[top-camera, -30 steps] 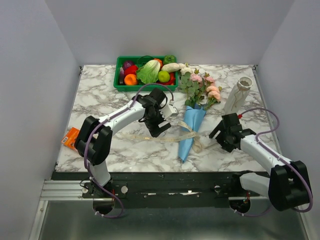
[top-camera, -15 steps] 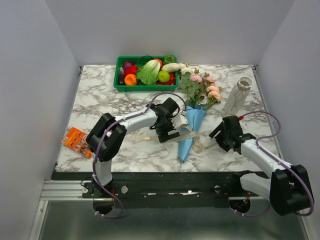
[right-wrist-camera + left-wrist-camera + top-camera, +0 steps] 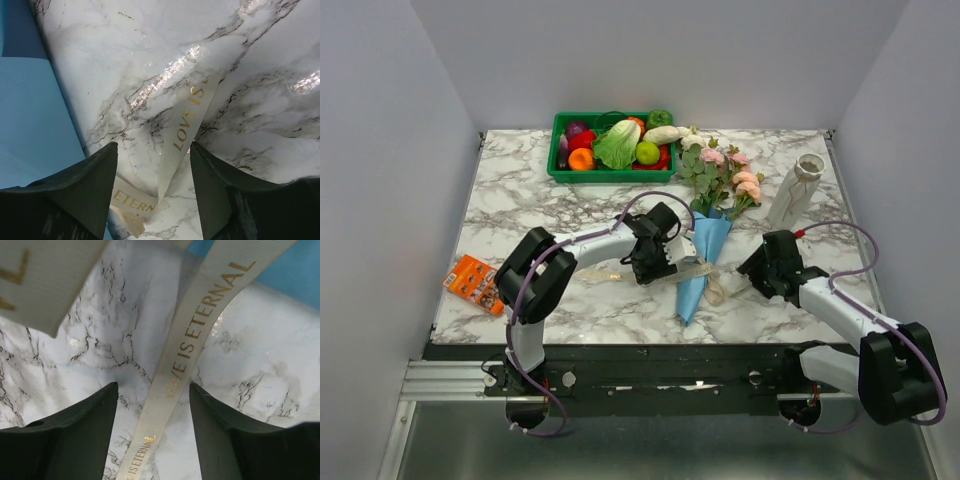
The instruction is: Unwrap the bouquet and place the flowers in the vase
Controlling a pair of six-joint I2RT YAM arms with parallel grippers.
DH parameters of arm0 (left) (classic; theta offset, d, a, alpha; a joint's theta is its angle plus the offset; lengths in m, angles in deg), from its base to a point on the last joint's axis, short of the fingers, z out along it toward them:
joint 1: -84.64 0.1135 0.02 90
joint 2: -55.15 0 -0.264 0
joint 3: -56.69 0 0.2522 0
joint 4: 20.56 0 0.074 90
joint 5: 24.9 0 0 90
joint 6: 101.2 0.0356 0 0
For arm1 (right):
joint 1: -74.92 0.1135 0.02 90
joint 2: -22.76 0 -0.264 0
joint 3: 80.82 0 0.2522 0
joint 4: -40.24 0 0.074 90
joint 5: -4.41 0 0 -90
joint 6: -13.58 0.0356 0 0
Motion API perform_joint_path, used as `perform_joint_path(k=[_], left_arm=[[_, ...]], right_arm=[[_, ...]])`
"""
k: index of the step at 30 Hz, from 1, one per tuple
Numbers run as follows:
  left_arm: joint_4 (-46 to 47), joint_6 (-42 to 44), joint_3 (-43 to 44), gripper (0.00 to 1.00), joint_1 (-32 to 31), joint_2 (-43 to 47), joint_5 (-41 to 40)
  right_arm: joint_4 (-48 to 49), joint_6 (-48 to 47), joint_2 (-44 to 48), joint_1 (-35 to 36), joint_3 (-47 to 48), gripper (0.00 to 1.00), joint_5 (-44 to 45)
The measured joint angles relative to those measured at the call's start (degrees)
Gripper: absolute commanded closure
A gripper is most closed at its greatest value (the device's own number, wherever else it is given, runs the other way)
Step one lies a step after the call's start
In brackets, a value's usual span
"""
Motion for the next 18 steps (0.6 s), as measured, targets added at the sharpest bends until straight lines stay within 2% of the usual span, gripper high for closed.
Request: perform_joint_path(k=[1, 4, 7, 9, 11, 13, 16, 17, 18], left_arm=[[0.04, 0.00, -0.02, 0.43, -0.02, -0.04, 0.02], [0.22, 0.04, 0.00, 0.58, -0.13, -0.17, 0.02], [0.37, 0.17, 0.28, 0.72, -0.24, -0.46, 0.09], [0.48, 0.33, 0.39, 0.85, -0.28, -0.59, 0.02], [0.52, 0.39, 0.57, 0.89, -0.28, -0.68, 0.00], [0.35, 0.48, 0.98, 0.90, -0.28, -0.90, -0.04], [-0.09, 0.50, 1.27, 0.91, -0.28, -0.98, -0.04], [-0.42, 0.50, 1.36, 0.96, -0.26, -0.98, -0.04], [-0.87, 0.46, 1.57, 0.97, -0.22, -0.98, -0.04]], right_arm=[[0.20, 0.00, -0.11, 0.02, -0.04, 0.34, 0.00], [1.33, 0.00, -0.52, 0.02, -0.20, 0.37, 0.00], [2.54, -0.02, -1.11, 0.04, -0.31, 0.45, -0.04], [3.17, -0.02, -1.66, 0.04, -0.37, 0.54, -0.07], [3.41, -0.02, -1.99, 0.04, -0.46, 0.61, -0.24], [3.52, -0.13, -2.19, 0.17, -0.57, 0.67, -0.44], [3.54, -0.24, -2.19, 0.59, -0.96, 0.82, -0.52], [3.50, -0.24, -2.12, 0.74, -1.11, 0.91, -0.57], [3.50, -0.42, -2.01, 0.81, -1.31, 0.95, -0.59]])
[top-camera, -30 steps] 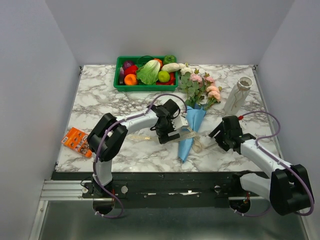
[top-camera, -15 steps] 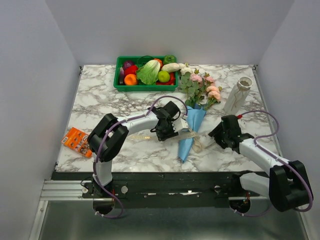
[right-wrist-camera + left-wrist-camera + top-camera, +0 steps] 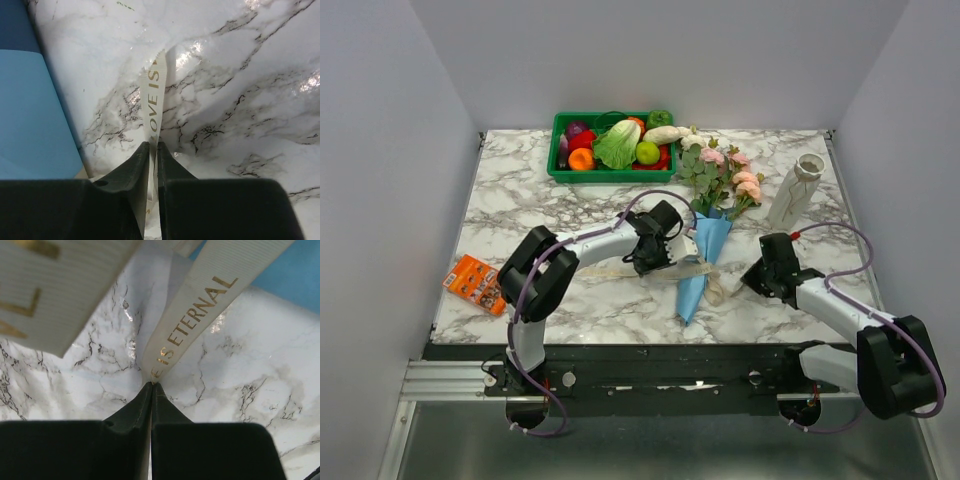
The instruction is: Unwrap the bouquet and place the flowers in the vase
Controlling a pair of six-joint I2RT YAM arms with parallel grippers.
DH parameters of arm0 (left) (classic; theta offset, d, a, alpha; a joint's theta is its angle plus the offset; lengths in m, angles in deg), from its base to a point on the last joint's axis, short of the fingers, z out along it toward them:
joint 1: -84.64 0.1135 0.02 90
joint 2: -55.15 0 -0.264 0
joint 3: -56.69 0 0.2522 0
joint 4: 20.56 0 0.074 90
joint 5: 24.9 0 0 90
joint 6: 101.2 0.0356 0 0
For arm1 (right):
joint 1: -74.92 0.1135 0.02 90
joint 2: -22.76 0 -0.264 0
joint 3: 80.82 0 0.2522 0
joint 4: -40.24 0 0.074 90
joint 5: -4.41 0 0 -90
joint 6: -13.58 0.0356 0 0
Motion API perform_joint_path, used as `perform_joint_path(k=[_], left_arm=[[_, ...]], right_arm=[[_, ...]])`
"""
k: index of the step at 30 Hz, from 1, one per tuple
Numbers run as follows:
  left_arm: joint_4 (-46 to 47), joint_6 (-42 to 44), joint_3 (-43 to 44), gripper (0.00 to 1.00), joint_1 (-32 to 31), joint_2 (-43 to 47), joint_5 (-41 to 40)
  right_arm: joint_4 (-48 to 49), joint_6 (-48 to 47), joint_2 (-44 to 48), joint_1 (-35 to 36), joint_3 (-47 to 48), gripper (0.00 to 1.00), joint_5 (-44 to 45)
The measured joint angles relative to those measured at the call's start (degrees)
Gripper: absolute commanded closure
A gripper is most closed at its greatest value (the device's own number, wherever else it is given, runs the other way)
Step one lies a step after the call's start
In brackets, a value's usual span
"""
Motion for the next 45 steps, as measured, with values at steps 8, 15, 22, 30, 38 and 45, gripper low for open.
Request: perform_joint_path(k=[8, 15, 22, 30, 38, 45], left_arm=[[-4.09, -1.31, 4.28, 1.00, 0.87, 2.84, 0.39], [-6.64, -2.95, 8.68, 1.00, 3.87, 8.96, 1.66], [-10.88, -4.92, 12.96, 1.00, 11.47, 11.85, 4.94], [-12.48, -6.84, 16.06, 1.00, 34.29, 18.82, 5.29], [-12.50, -5.29, 11.32, 1.00, 48.00, 25.88, 0.42], [-10.19, -5.55, 10.82, 0.06, 56.28, 25.70, -6.58]], right_arm=[[-1.01, -1.33, 2.19, 0.42, -0.96, 0.99, 0.13], [-6.78, -2.08, 10.14, 0.70, 0.04, 1.00, 4.76], [-15.08, -4.44, 17.38, 0.70, 10.16, 0.99, 16.15], [-20.48, -8.09, 21.03, -3.41, 19.23, 0.99, 29.57], [-22.60, -12.26, 19.65, -11.15, 23.61, 0.99, 37.18], [-24.15, -13.16, 16.24, -14.27, 27.87, 0.27, 42.80]])
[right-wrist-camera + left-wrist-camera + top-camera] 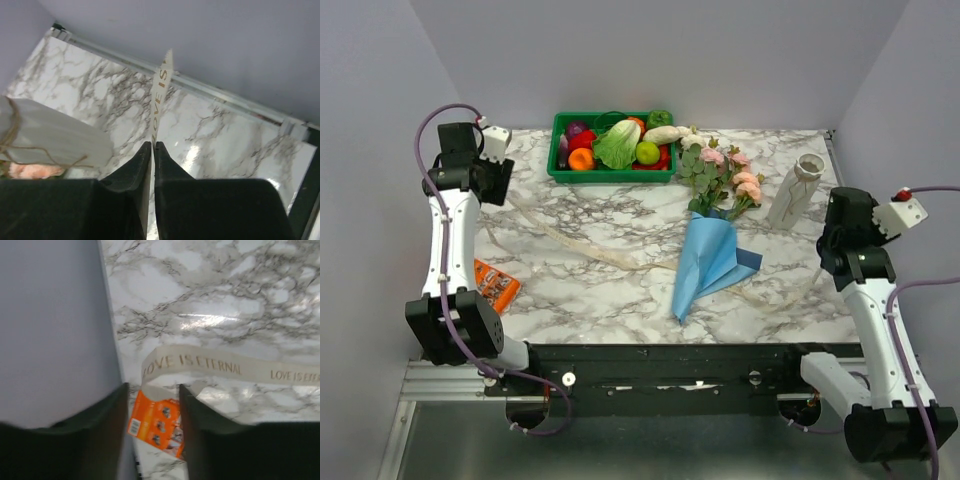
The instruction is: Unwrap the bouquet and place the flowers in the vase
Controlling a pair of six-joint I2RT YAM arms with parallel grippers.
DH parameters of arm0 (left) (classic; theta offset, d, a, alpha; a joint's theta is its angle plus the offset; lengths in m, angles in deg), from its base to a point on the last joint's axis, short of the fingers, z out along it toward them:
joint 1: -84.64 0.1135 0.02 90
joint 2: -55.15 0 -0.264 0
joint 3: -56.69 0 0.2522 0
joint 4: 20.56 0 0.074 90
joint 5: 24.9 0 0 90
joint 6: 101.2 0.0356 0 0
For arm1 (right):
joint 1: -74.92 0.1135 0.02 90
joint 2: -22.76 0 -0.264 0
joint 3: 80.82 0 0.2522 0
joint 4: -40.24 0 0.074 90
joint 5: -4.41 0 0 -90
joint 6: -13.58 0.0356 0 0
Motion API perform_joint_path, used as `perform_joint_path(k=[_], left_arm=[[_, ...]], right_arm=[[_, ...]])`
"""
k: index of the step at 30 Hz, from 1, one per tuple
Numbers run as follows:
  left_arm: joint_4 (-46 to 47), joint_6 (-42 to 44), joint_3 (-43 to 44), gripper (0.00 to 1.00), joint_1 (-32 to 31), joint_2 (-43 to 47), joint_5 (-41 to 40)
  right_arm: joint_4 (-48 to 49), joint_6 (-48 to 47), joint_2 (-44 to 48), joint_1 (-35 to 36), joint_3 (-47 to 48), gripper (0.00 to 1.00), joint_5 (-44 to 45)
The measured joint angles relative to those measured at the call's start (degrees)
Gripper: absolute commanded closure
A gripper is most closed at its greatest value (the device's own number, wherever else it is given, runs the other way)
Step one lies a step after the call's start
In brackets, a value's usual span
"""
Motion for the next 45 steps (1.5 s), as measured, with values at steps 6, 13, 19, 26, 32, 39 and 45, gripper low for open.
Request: perform_joint_path(k=[6, 13, 19, 26, 32, 39, 45], left_arm=[[-2.40, -0.13, 0.11, 0.01, -5.25, 1.11, 3.43], [-4.07, -2.10, 3.02, 0.01, -30.21, 3.10, 13.14], [-0.92, -3.52, 6.56, 0.01, -40.15, -2.40, 15.91], [-0.72, -1.66, 23.74, 0.01, -46.80, -23.82, 24.50], [-3.98, 1.07, 38.82, 0.01, -47.19, -41.00, 33.46], [-6.58, 3.78, 42.29, 0.02, -47.39, -48.48, 38.56], [-6.80, 5.88, 42.47, 0.02, -48.19, -49.90, 41.44]], right_arm=[[-0.26, -2.19, -5.29, -0.74, 2.78, 0.00, -4.07], [8.09, -7.30, 6.05, 9.18, -7.87, 0.01, -14.45], [16.57, -7.91, 7.30, 16.92, -15.23, 0.08, -23.91], [17.16, -8.57, 13.55, 18.78, -20.11, 0.12, -27.10], [17.33, -10.19, 22.60, 18.78, -20.06, 0.17, -27.10], [17.29, -11.19, 22.86, 18.78, -19.54, 0.20, -27.69], [18.05, -11.26, 20.04, 18.78, -17.81, 0.24, -29.62]])
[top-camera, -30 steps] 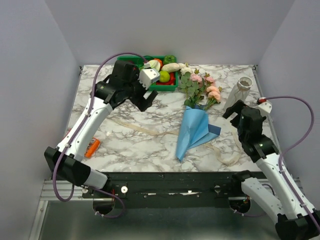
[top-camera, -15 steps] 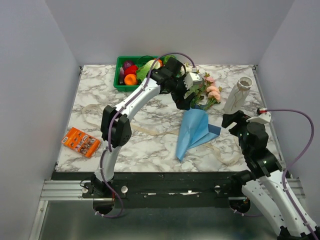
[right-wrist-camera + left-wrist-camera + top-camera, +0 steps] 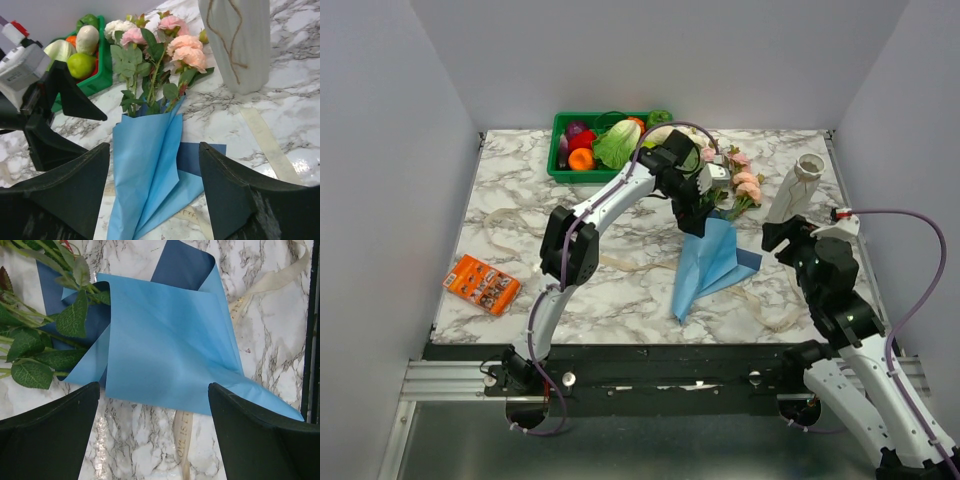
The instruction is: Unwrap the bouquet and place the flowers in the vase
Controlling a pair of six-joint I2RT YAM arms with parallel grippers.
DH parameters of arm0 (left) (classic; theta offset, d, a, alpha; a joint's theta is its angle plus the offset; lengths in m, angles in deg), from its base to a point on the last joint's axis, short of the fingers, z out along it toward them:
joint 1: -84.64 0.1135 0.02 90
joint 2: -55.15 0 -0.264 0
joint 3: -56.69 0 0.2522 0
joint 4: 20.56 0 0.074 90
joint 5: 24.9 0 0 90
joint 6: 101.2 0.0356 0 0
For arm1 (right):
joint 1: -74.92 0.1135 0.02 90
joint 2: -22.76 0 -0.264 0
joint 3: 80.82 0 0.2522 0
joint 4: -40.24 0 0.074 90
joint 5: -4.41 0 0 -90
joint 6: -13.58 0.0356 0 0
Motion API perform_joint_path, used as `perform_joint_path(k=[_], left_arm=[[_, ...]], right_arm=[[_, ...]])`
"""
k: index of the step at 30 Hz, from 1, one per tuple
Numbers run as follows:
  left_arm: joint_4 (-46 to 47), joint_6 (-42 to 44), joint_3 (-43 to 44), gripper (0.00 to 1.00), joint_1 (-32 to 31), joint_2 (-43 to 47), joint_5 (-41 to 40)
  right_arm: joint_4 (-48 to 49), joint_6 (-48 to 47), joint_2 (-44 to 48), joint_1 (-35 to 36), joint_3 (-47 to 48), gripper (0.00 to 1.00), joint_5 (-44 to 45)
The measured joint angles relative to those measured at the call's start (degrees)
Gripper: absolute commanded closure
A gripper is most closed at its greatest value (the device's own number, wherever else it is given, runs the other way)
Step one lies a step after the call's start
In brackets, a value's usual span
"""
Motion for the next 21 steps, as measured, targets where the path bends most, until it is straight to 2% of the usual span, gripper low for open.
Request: perform_joint_path(k=[17, 20, 21], left_arm=[[5.09, -0.50, 0.07, 0.03, 0.00, -5.16, 3.96], [5.79, -0.96, 0.07, 0.11, 0.02, -5.70, 4.02], [5.88, -1.14, 0.07, 0.17, 0.02, -5.77, 4.11]], right_arm=[[4.59, -1.05, -1.77, 0.04, 1.51, 0.33, -6.16], [5.33, -1.31, -1.79, 0.02, 1.51, 0.35, -7.48], [5.53, -1.38, -1.81, 0.02, 1.51, 0.36, -7.93]])
